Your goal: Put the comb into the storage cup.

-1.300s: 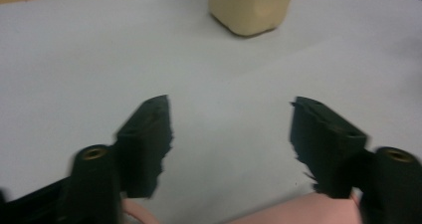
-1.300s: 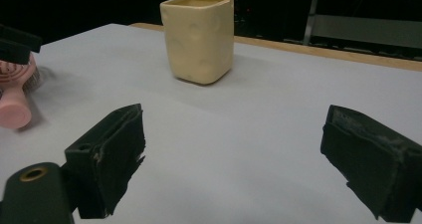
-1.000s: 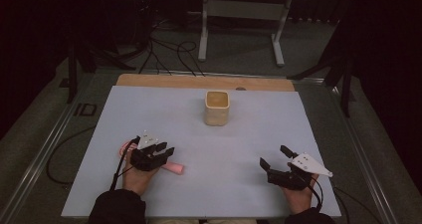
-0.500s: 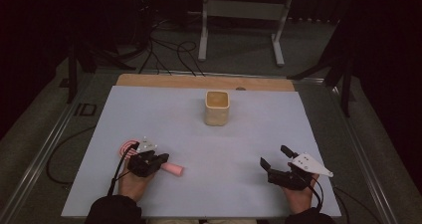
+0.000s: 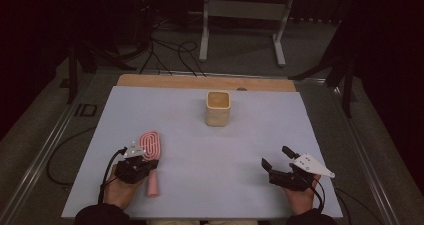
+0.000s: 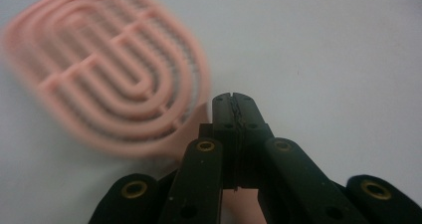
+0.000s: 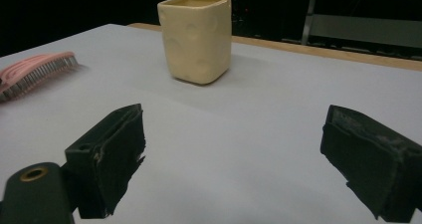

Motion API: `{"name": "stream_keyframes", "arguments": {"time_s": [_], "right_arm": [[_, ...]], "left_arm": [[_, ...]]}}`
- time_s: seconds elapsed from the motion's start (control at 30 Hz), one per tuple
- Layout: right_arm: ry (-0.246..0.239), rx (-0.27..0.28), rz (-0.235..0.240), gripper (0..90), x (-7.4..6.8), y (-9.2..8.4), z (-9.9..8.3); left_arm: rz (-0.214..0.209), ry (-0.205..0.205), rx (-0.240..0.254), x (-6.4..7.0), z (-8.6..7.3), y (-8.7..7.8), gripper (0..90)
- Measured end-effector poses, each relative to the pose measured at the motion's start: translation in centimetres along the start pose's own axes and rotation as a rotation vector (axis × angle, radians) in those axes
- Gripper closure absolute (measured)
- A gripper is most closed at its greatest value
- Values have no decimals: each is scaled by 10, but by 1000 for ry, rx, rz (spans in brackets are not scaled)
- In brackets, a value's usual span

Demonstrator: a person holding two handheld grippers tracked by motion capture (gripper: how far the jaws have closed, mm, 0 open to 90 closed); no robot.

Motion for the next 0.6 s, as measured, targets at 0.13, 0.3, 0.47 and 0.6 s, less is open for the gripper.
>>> {"name": "stream_keyframes", "arguments": {"time_s": [0.13,0.3,0.47,0.6], "right_arm": [[-1,-2,-3,102,0,0,0],[-1,-3,-1,102,0,0,0],[-2,-2,0,102,0,1,0],[-2,-1,-1,102,0,0,0]], "left_arm": [[8,-2,-21,-3,-7,-6,900],[22,-27,-11,-8,-9,-8,898],[16,-39,-7,-11,-12,-7,896],[12,-37,-9,-10,-12,-6,895]]}}
Point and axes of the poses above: each handheld gripper's, and its own axes: y roughly forward along the jaws, z roughly out of its top, x roughly to its right, the point moved 6 cm from there along y, roughly forward along the jaws, and after that the axes turned 13 degrees about y, right-handed, at the moved point
